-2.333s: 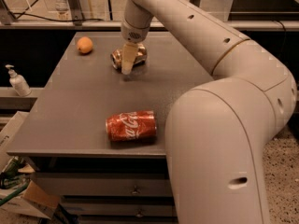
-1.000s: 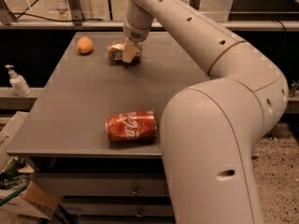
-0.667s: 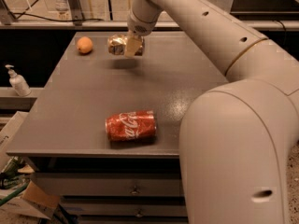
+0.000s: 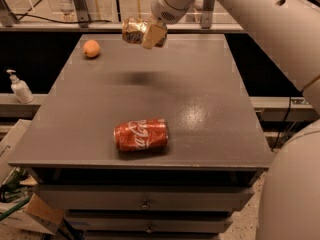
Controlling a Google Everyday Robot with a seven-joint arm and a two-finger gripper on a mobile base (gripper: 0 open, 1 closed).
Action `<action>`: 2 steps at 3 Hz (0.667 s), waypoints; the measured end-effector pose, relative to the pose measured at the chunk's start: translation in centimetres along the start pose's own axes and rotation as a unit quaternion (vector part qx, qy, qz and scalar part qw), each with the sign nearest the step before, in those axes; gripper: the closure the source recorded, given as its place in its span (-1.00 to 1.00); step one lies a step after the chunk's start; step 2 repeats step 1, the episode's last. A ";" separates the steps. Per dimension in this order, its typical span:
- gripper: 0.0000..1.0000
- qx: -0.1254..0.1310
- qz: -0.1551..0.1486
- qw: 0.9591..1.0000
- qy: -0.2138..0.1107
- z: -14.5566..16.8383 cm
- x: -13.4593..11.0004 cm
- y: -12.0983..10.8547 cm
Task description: Pick orange can
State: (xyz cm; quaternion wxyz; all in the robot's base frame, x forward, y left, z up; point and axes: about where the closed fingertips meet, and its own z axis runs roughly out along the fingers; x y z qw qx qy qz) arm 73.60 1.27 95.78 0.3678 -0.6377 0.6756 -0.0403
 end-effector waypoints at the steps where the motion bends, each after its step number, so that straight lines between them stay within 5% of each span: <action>1: 1.00 0.000 0.000 1.000 0.000 0.0 0.0 0.0; 2: 1.00 0.000 0.000 1.000 0.000 0.0 0.0 0.0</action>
Offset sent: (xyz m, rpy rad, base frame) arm 0.0000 0.0000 0.0000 0.0000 0.0000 0.0000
